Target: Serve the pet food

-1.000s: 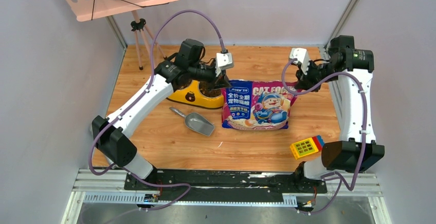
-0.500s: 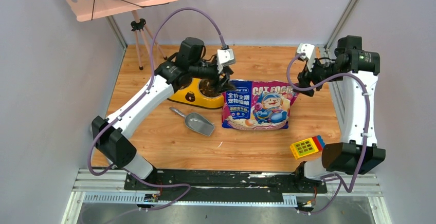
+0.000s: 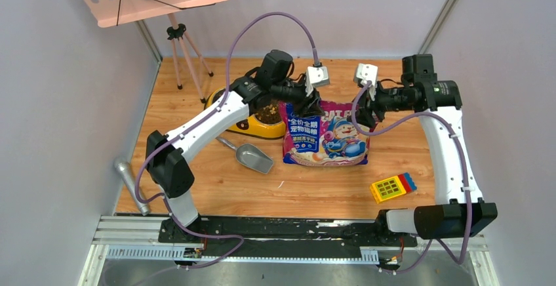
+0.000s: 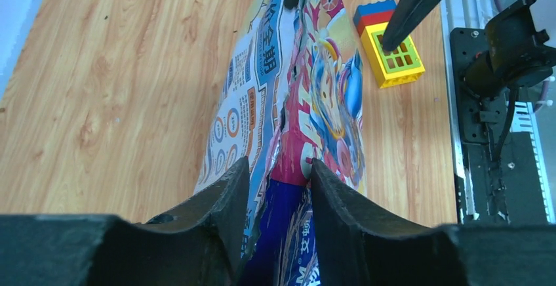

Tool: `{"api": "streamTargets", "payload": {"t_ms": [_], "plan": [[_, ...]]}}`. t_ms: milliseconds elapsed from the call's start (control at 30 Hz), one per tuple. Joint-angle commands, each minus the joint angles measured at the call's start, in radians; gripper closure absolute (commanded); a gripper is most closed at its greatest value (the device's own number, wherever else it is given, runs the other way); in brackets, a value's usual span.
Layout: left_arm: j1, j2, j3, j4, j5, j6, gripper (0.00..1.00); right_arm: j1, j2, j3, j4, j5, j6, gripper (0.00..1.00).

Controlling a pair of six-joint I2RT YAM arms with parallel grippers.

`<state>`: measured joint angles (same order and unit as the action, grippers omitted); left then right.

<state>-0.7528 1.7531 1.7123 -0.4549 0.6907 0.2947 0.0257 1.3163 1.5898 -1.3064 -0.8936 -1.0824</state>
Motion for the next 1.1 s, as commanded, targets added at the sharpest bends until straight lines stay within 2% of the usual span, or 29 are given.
{"api": "streamTargets", "payload": {"t_ms": [0,200,267,333,367,433,467,533,567,600,667,867,900,933,1000,1067], "plan": [[-0.001,-0.010,0.042,0.010,0.020,-0.012,0.57,0.065,0.046,0.009,0.127,-0.035,0.058,0.50],[0.000,-0.028,0.021,-0.003,0.029,-0.011,0.74,0.086,0.117,0.064,0.128,-0.066,0.082,0.72],[0.000,-0.031,0.020,-0.008,0.023,-0.006,0.82,0.092,0.124,0.071,0.127,-0.059,0.079,0.75],[0.000,-0.033,0.022,-0.014,0.015,0.004,0.96,0.094,0.129,0.076,0.123,-0.055,0.071,0.95],[0.000,-0.033,0.027,-0.019,0.012,0.008,1.00,0.094,0.133,0.083,0.116,-0.051,0.065,1.00],[0.002,-0.038,0.035,-0.038,-0.005,0.012,0.99,0.094,0.133,0.096,0.097,-0.034,0.049,1.00],[0.004,-0.045,0.037,-0.053,-0.017,0.011,0.84,0.093,0.131,0.102,0.085,-0.025,0.036,1.00],[0.010,-0.058,0.044,-0.087,-0.057,0.016,0.66,0.094,0.124,0.107,0.071,-0.011,0.016,1.00],[0.016,-0.060,0.054,-0.105,-0.042,0.024,0.69,0.093,0.121,0.107,0.070,-0.007,0.016,1.00],[0.032,-0.063,0.058,-0.138,-0.019,0.030,0.82,0.094,0.118,0.107,0.069,-0.006,0.016,1.00],[0.062,-0.068,0.059,-0.169,0.020,0.023,0.98,0.093,0.114,0.105,0.068,-0.006,0.019,1.00],[0.109,-0.123,-0.022,-0.206,0.056,0.033,0.99,0.093,0.107,0.097,0.066,0.007,0.024,1.00],[0.110,-0.143,-0.031,-0.202,0.046,0.027,0.93,0.093,0.106,0.097,0.065,0.011,0.024,1.00],[0.110,-0.151,-0.044,-0.205,0.026,0.029,0.83,0.092,0.106,0.097,0.064,0.014,0.023,1.00],[0.112,-0.167,-0.049,-0.235,0.013,0.071,0.90,0.092,0.106,0.099,0.061,0.018,0.020,1.00],[0.116,-0.181,-0.054,-0.264,-0.013,0.099,0.91,0.091,0.106,0.100,0.057,0.022,0.015,1.00]]}}
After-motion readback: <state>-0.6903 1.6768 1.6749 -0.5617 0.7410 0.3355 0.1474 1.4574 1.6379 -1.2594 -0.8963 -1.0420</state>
